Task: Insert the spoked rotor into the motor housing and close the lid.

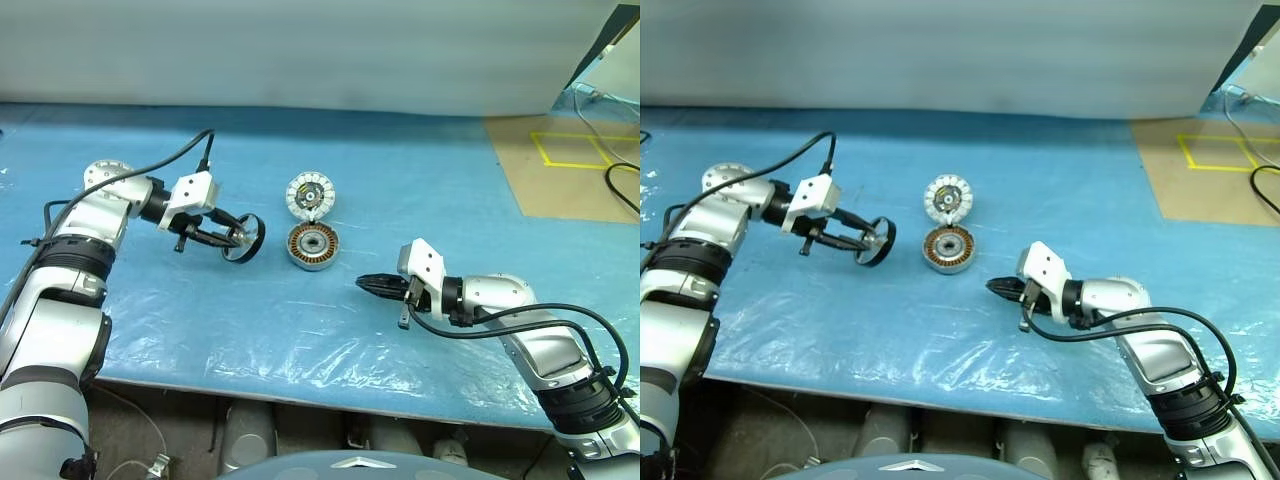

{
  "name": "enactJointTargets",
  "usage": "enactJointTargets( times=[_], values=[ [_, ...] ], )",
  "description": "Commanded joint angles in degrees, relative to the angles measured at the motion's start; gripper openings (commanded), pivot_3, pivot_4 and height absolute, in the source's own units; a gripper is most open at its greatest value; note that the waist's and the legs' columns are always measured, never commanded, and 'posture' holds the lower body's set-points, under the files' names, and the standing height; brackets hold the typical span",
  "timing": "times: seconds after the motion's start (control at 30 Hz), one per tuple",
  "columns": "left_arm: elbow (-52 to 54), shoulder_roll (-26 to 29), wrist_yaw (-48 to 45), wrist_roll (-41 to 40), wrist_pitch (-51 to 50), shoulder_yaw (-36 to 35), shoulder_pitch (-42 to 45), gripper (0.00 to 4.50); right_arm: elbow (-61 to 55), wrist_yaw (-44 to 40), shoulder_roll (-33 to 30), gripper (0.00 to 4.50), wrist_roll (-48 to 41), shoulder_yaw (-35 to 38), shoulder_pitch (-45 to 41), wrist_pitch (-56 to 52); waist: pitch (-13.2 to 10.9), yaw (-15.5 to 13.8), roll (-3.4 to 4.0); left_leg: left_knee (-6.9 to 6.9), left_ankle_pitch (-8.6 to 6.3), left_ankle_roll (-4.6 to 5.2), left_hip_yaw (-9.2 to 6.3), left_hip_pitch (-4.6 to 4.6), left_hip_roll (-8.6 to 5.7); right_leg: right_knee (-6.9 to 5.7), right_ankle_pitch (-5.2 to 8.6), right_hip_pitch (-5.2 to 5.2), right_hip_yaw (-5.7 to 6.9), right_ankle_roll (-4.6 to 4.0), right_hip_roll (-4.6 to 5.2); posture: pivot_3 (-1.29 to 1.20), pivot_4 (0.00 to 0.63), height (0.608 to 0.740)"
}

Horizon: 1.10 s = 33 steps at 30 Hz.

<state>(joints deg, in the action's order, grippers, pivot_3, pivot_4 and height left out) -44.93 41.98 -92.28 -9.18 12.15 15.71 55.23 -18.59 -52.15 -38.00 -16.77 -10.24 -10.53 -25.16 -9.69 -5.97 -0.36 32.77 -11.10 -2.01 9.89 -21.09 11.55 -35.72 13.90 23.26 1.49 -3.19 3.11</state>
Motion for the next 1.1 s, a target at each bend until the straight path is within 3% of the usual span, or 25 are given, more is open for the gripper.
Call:
enactJointTargets(
  times=[0.03,0.4,1.1],
  values=[
    [-2.28,-2.86,0.27,0.77,1.08,-1.80,4.90,1.30,-3.27,1.05,0.20,0.00,-0.94,1.68,-0.38,-0.77,0.00,-0.17,0.00,0.00,0.00,0.00,0.01,0.00,-0.03,0.01,0.00,-0.01,0.00,0.00,0.01,0.00,0.150,0.740],
    [-16.37,-14.51,3.10,6.83,7.87,-1.68,13.33,1.30,-6.17,3.69,-0.22,0.00,-0.97,3.07,1.91,-2.60,-0.05,0.11,-0.08,-0.02,0.00,0.00,-0.07,-0.04,-0.27,0.02,-0.14,-0.02,0.02,0.24,0.00,0.00,0.150,0.740],
    [-25.04,-19.59,5.52,14.36,11.95,-2.24,15.66,1.30,-9.33,6.89,-0.51,0.00,-0.92,4.74,7.72,-3.03,-0.17,-0.39,-0.28,-0.01,0.03,0.07,-0.57,-0.08,-0.56,0.08,-0.27,-0.08,0.08,0.46,0.19,0.00,0.150,0.740]
  ],
)
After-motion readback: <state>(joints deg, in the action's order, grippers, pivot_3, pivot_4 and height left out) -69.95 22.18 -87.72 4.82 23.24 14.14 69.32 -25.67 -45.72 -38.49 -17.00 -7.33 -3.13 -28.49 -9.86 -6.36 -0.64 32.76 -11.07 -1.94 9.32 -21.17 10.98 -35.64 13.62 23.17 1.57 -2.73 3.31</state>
